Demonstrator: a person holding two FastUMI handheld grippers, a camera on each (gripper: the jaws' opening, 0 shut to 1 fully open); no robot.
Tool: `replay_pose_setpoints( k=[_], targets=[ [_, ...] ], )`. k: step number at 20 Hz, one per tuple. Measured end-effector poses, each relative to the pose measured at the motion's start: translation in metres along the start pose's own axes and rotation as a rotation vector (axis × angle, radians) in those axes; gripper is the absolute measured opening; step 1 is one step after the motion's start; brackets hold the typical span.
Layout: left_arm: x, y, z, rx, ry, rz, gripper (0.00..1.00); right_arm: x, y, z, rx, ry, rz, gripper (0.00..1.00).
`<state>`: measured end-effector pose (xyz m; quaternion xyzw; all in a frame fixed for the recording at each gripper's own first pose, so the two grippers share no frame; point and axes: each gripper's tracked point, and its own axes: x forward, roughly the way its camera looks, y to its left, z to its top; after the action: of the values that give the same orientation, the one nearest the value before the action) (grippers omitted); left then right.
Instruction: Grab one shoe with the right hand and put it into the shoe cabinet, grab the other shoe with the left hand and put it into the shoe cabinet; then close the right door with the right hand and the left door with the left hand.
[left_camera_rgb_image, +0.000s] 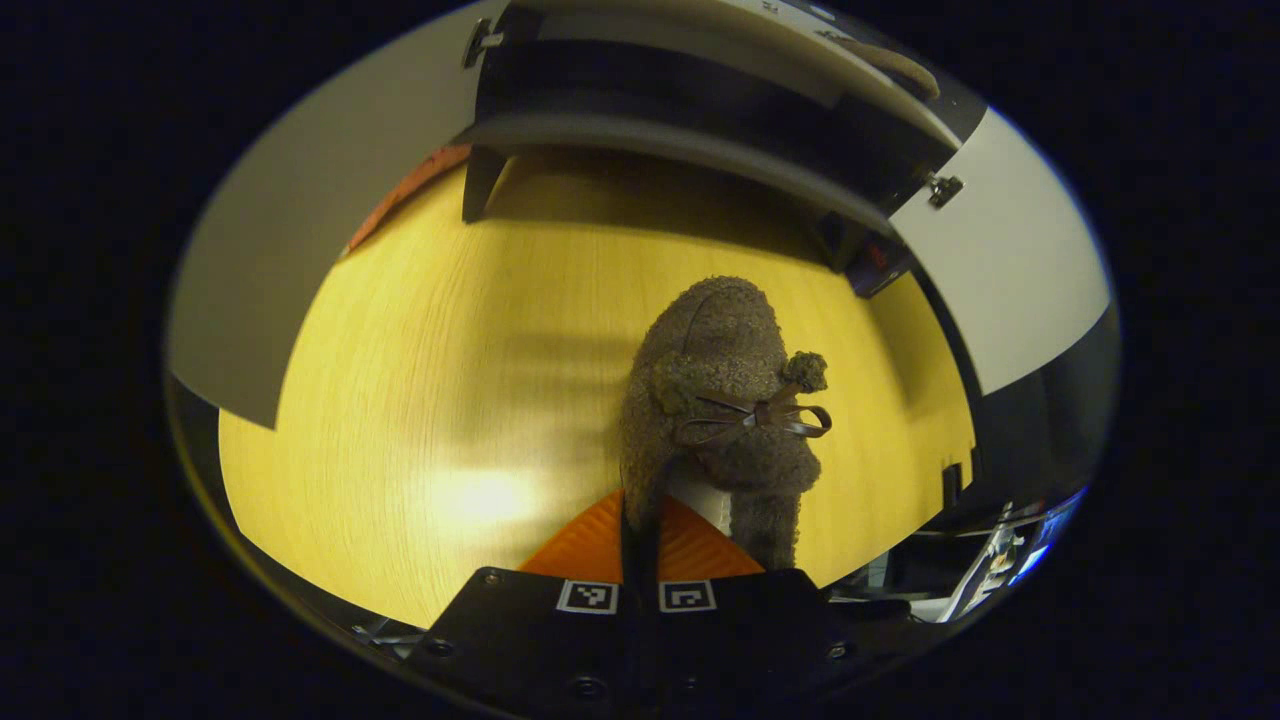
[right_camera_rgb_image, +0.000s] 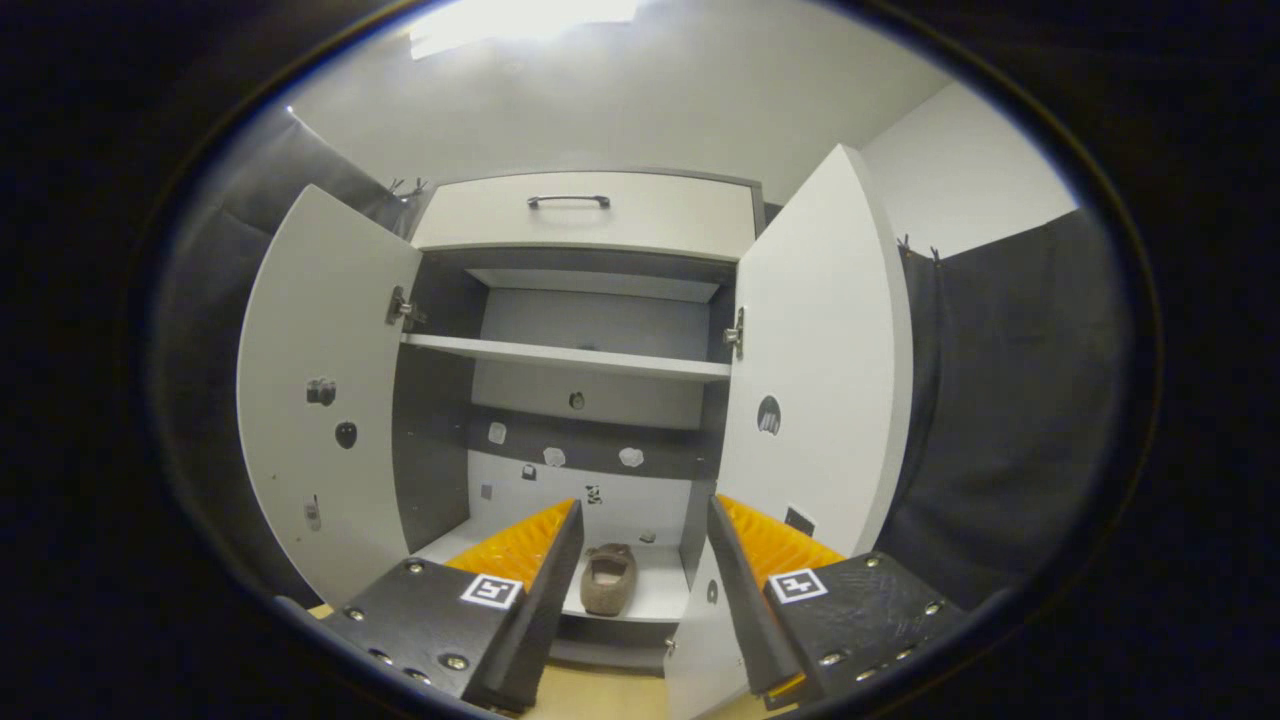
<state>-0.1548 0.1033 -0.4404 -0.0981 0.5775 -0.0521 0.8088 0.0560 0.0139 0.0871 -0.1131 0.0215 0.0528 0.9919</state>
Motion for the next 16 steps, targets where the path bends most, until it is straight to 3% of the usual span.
replay_pose_setpoints(
  k=[3,16],
  targets=[
    [-0.024,0.011,0.022,0.014,-0.109,-0.032,0.02,0.000,-0.001,-0.001,0.008,-0.004,0.000,0.75],
    [-0.018,0.016,0.016,0.029,-0.466,-0.116,0.01,-0.010,-0.021,0.003,0.047,-0.029,-0.018,0.72]
  ],
)
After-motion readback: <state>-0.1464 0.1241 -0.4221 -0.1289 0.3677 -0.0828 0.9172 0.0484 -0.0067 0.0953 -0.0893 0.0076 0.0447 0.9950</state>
